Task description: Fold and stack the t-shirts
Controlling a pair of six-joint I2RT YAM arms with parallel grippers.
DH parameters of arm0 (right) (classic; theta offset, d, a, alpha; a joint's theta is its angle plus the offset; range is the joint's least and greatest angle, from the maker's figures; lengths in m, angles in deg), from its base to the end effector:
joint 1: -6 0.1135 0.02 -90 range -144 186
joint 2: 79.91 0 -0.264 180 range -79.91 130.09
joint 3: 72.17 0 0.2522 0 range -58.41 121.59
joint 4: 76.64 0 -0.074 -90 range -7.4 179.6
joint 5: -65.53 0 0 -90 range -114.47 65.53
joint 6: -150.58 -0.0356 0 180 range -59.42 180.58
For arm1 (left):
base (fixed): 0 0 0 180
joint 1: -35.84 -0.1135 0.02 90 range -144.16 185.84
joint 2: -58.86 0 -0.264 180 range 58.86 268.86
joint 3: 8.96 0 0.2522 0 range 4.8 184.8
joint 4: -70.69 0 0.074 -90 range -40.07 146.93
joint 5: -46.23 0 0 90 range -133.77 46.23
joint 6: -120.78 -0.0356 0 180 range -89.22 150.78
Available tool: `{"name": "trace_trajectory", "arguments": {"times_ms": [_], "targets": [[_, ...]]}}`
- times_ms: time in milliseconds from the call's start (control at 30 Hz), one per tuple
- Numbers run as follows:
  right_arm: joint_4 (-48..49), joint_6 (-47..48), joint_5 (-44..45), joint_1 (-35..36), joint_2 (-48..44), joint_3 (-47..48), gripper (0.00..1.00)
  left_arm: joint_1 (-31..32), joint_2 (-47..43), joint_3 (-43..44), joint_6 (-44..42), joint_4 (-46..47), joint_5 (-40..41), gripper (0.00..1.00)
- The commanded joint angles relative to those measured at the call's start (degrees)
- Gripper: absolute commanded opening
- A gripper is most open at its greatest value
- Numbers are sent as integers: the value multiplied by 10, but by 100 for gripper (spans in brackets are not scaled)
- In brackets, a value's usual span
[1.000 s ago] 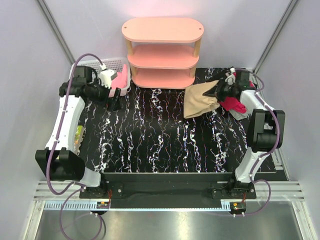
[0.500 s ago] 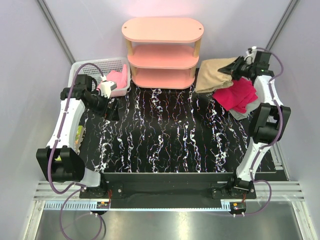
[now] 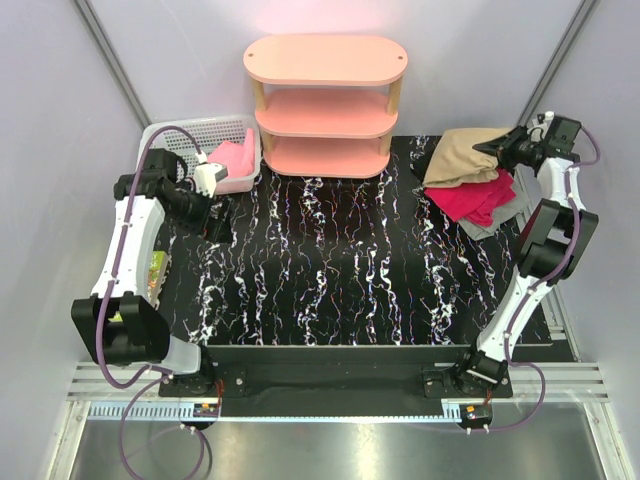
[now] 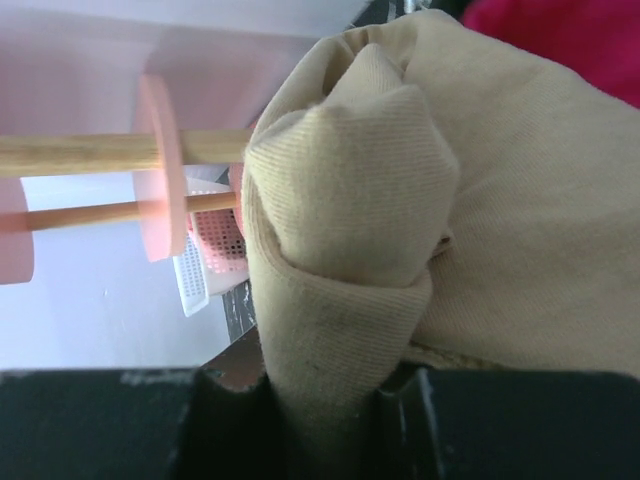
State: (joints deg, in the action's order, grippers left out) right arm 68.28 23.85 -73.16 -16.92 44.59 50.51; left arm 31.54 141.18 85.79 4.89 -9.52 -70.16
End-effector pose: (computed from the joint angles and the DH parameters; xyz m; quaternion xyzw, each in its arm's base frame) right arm 0.4705 -0.1699 0.2645 0.2455 0.7987 0.4150 0.3599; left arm 0.2715 0.0045 0.3314 0.2221 0.9302 -0.1674 0.2395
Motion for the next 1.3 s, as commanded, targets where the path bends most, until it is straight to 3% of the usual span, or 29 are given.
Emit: {"name": "trace_trajectory", "arguments": {"times_ms": [0, 133, 233, 333, 433, 467, 533, 867, 933, 1000, 1067, 1100, 1133, 1267], "targets": [[8, -6, -24, -6, 5, -26, 0, -4, 0, 36, -10, -5, -11, 99], [-22, 12, 52, -15, 13, -48, 0, -5, -3, 32, -11, -6, -16, 99], [-113, 45, 147, -17, 14, -35, 1, -8, -8, 25, -18, -5, -16, 99], [-195, 66, 219, -17, 21, -3, 34, -15, -8, 25, -24, -6, -19, 99], [-281, 76, 306, -17, 39, 49, 50, -23, -8, 28, -29, -7, -25, 99], [-294, 76, 344, -18, 41, 63, 78, -26, -8, 29, -33, -8, -28, 99], [-323, 75, 381, -19, 37, 72, 99, -29, -9, 29, -36, -11, -30, 99], [-346, 44, 505, -19, -87, 109, 100, -47, -19, 9, -50, -14, -43, 99], [-345, 40, 491, -18, -107, 128, 100, -47, -19, 7, -50, -15, -45, 99], [-354, 37, 455, -17, -109, 149, 100, -48, -17, 9, -49, -15, -48, 99], [-348, 31, 357, -17, -102, 174, 100, -47, -17, 11, -47, -14, -49, 99], [-314, 15, 312, -17, -97, 175, 100, -48, -16, 12, -47, -15, -50, 99], [-285, 3, 210, -14, -88, 160, 100, -47, -16, 13, -44, -15, -51, 99], [-162, -55, 71, 7, -25, 154, 100, -47, -14, 13, -39, -16, -52, 99]]}}
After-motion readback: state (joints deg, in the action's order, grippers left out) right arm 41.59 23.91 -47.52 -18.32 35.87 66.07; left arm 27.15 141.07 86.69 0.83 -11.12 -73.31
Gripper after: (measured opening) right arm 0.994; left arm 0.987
